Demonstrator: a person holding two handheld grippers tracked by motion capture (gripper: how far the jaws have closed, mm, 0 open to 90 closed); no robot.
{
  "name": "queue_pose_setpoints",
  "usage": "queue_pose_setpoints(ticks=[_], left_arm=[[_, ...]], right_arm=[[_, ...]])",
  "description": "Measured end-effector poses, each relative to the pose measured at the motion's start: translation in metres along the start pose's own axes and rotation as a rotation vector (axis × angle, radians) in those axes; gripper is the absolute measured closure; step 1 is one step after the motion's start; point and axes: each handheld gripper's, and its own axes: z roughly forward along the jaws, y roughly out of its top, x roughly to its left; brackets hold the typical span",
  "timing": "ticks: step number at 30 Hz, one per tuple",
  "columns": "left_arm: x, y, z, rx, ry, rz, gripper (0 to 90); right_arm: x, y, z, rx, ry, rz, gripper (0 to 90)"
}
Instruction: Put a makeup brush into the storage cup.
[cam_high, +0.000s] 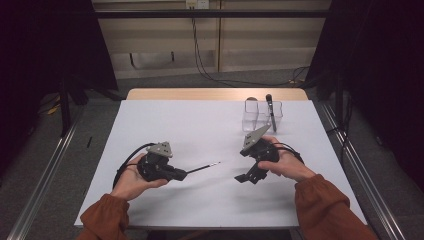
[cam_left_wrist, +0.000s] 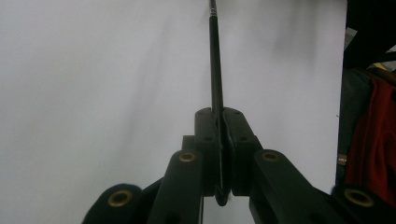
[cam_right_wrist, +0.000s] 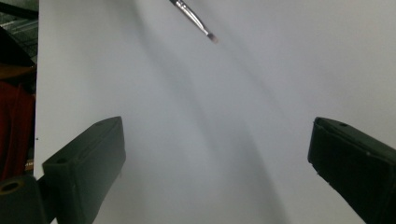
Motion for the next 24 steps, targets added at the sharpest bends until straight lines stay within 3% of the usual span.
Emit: queue_pose_setpoints(ticks=[3,10,18,21,24], left_arm=[[0.002,-0.003,0.0,-0.015,0.014,-0.012,85.4],[0.005,-0.009,-0.004,-0.072,0.026,-0.021,85.5],[0.003,-0.014,-0.002,-0.163,0.017,-0.01,85.4],[0.005,-0.017,0.0,-0.189,0.023,-0.033,85.4],[0.005,-0.018,0.0,-0.226,0.022,-0.031,85.4]], right_arm=[[-0.001,-0.006,-0.002,-0.029,0.013,0.01,2.8],[0.001,-0.015,-0.006,-0.101,-0.037,0.06,3.1],[0.006,-0.028,-0.004,-0.178,-0.064,0.091,2.8],[0.006,-0.033,-0.003,-0.208,-0.057,0.103,2.6],[0.008,-0.035,-0.003,-0.255,-0.063,0.108,2.2]])
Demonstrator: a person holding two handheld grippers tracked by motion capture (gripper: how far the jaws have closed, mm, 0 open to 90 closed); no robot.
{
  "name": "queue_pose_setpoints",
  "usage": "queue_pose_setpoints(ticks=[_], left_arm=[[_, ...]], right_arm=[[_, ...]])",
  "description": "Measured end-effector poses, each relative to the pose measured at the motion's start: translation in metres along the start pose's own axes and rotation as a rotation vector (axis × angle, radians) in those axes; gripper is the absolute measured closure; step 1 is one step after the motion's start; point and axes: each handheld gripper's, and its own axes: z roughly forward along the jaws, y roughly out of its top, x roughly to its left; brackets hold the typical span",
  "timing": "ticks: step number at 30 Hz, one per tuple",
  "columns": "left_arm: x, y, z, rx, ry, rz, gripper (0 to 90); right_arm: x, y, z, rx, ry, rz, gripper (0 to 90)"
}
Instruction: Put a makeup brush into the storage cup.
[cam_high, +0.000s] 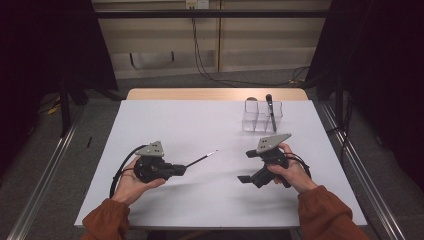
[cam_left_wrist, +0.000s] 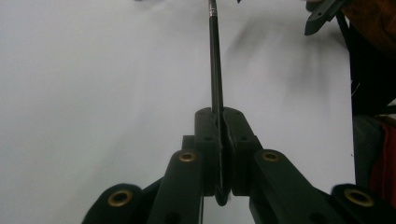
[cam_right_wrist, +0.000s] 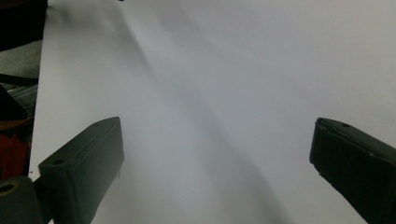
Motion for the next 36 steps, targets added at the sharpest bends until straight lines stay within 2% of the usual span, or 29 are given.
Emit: queue_pose_setpoints(ticks=[3,4,6,7,8,11,14,16,22,24,25,29,32,34,36], left_arm=[[-0.001,0.0,0.0,-0.044,-0.013,-0.013,85.5],[-0.002,-0.001,0.001,-0.055,-0.015,-0.007,85.4],[-0.004,-0.002,0.002,-0.08,-0.026,0.0,85.4],[-0.005,-0.002,0.002,-0.094,-0.026,0.016,85.4],[-0.006,-0.002,0.003,-0.108,-0.029,0.015,85.4],[-0.008,-0.002,0.004,-0.131,-0.042,0.031,85.4],[-0.008,-0.003,0.006,-0.165,-0.041,0.038,85.4],[-0.009,-0.004,0.007,-0.178,-0.034,0.043,85.4],[-0.014,-0.001,0.007,-0.253,-0.03,0.043,85.4],[-0.016,0.0,0.007,-0.266,-0.021,0.047,85.4],[-0.018,0.0,0.008,-0.284,-0.035,0.047,85.4],[-0.021,0.002,0.009,-0.305,-0.029,0.057,85.3],[-0.024,0.003,0.011,-0.313,-0.037,0.062,85.4],[-0.026,0.004,0.012,-0.323,-0.048,0.067,85.4],[-0.027,0.006,0.014,-0.333,-0.048,0.07,85.4]], right_arm=[[0.002,-0.001,0.0,-0.041,-0.012,0.0,0.5],[0.003,-0.001,0.0,-0.061,0.002,0.002,0.8],[0.005,0.0,0.0,-0.083,-0.005,-0.016,2.5],[0.007,0.0,0.001,-0.098,-0.007,-0.01,2.0],[0.009,0.0,0.001,-0.115,-0.018,-0.01,4.1],[0.013,-0.002,0.003,-0.167,-0.033,-0.055,6.0],[0.014,-0.003,0.006,-0.184,-0.028,-0.064,4.8],[0.014,-0.003,0.007,-0.189,-0.024,-0.094,4.6],[0.015,-0.003,0.009,-0.243,0.041,-0.066,2.1],[0.016,-0.001,0.009,-0.273,0.065,-0.044,2.3],[0.017,0.0,0.008,-0.283,0.078,-0.036,2.0],[0.018,0.005,0.003,-0.351,0.132,-0.003,1.5],[0.019,0.006,0.001,-0.401,0.136,-0.02,1.7],[0.019,0.008,0.0,-0.425,0.142,0.005,2.8],[0.019,0.009,-0.001,-0.444,0.153,0.003,3.1]])
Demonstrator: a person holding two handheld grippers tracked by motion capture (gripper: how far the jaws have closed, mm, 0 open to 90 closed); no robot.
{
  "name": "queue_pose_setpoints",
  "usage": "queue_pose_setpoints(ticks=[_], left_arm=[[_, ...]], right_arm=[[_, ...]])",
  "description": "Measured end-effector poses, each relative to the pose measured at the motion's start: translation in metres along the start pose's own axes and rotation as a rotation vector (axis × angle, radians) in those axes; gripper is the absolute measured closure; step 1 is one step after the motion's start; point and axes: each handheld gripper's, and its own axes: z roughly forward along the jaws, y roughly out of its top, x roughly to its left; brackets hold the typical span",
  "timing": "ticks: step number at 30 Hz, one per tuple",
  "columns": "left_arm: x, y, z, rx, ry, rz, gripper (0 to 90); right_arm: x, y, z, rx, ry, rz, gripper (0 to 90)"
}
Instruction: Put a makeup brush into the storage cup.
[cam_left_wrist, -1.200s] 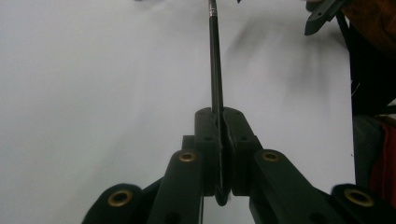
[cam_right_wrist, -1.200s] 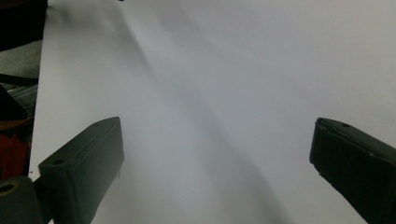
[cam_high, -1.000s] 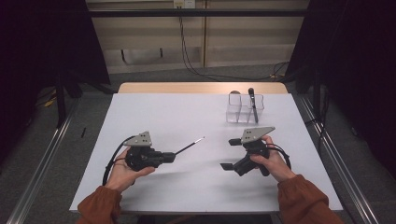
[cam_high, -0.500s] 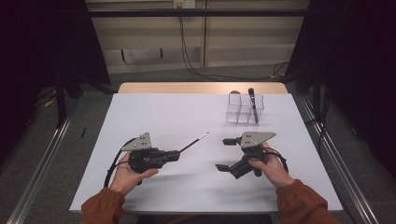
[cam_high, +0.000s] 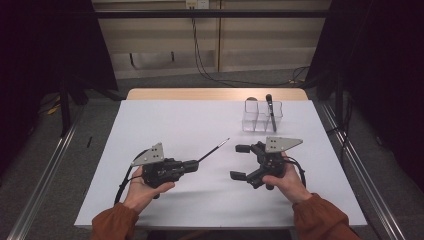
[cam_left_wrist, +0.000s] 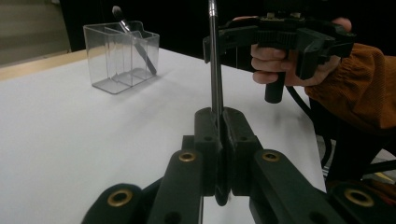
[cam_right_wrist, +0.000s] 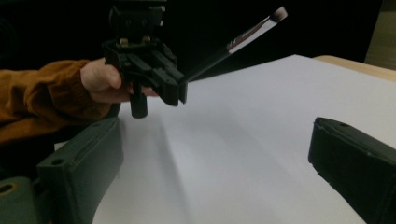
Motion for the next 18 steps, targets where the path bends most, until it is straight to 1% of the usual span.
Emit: queue_pose_setpoints(ticks=[1,2,3,4,5,6,7,12,13,15,16,18], left_arm=[[0.0,0.0,0.001,-0.007,-0.013,0.003,85.4],[-0.001,0.001,0.002,-0.006,-0.008,0.002,85.4],[-0.002,0.001,0.004,-0.007,-0.023,0.002,85.4],[-0.002,0.001,0.006,-0.003,-0.025,0.008,85.4],[-0.003,0.001,0.008,-0.003,-0.019,0.007,85.4],[-0.003,0.001,0.009,-0.002,-0.032,0.004,85.3],[-0.003,0.001,0.011,0.001,-0.028,0.011,85.4],[-0.003,-0.001,0.015,0.014,-0.04,0.015,85.4],[-0.002,-0.002,0.016,0.016,-0.036,0.012,85.4],[-0.001,-0.002,0.016,0.019,-0.035,0.012,85.3],[-0.001,-0.002,0.017,0.02,-0.04,0.013,85.4],[-0.002,-0.003,0.017,0.024,-0.044,0.013,85.3]], right_arm=[[0.001,0.001,0.0,-0.006,-0.006,-0.006,4.7],[0.001,0.002,0.001,-0.01,-0.009,-0.005,5.0],[0.002,0.003,0.002,-0.013,-0.006,0.001,5.3],[0.002,0.004,0.002,-0.016,-0.009,0.002,6.4],[0.002,0.005,0.003,-0.018,-0.01,0.003,8.3],[0.003,0.006,0.004,-0.02,-0.014,0.007,8.7],[0.003,0.007,0.004,-0.024,-0.009,0.01,10.1],[0.004,0.009,0.006,-0.048,0.01,0.01,24.9],[0.003,0.009,0.007,-0.052,0.008,0.012,27.0],[0.003,0.009,0.009,-0.052,-0.008,0.0,32.9],[0.003,0.008,0.01,-0.054,-0.007,-0.005,36.6],[0.001,0.008,0.013,-0.058,0.001,0.006,41.6]])
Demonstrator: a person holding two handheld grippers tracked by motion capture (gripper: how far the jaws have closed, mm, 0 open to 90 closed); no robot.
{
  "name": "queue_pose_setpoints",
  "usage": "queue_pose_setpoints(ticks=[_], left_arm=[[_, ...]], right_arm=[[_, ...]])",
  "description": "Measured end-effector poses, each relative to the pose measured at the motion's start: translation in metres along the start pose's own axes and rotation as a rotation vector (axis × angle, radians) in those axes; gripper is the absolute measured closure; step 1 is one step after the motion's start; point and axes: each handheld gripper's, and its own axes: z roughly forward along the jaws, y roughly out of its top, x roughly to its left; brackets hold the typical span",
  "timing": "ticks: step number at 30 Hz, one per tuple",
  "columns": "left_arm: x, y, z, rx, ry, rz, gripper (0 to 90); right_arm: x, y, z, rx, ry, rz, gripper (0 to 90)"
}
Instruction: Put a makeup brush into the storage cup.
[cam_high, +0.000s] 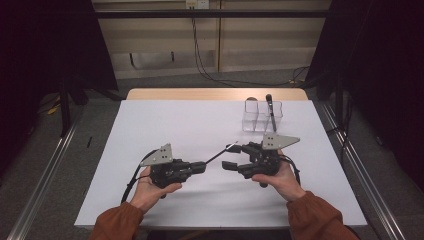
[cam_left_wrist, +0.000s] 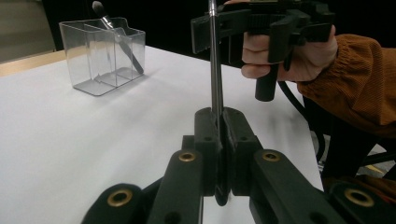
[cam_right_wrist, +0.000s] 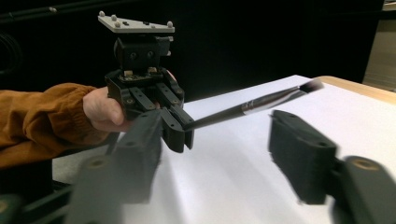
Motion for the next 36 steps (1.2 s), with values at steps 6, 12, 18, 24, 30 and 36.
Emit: queue_pose_setpoints(ticks=[6,12,18,24,30,36], left_arm=[[0.0,-0.002,0.002,0.016,-0.006,0.003,85.3],[0.0,-0.003,0.005,0.026,-0.022,0.005,85.3],[0.0,-0.005,0.009,0.039,-0.021,0.009,85.2],[0.002,-0.007,0.011,0.062,-0.017,0.013,84.4],[0.001,-0.009,0.014,0.085,0.004,0.015,82.6],[0.002,-0.009,0.014,0.081,0.01,0.008,80.9]], right_arm=[[-0.003,-0.002,0.005,-0.011,0.015,0.027,58.3],[-0.007,-0.004,0.003,-0.022,0.024,0.07,71.4],[-0.01,-0.004,0.003,-0.034,0.042,0.102,77.7],[-0.012,-0.006,0.004,-0.04,0.062,0.146,80.7],[-0.01,-0.005,0.007,-0.049,0.089,0.151,84.8],[-0.009,-0.004,0.008,-0.05,0.098,0.152,85.8]])
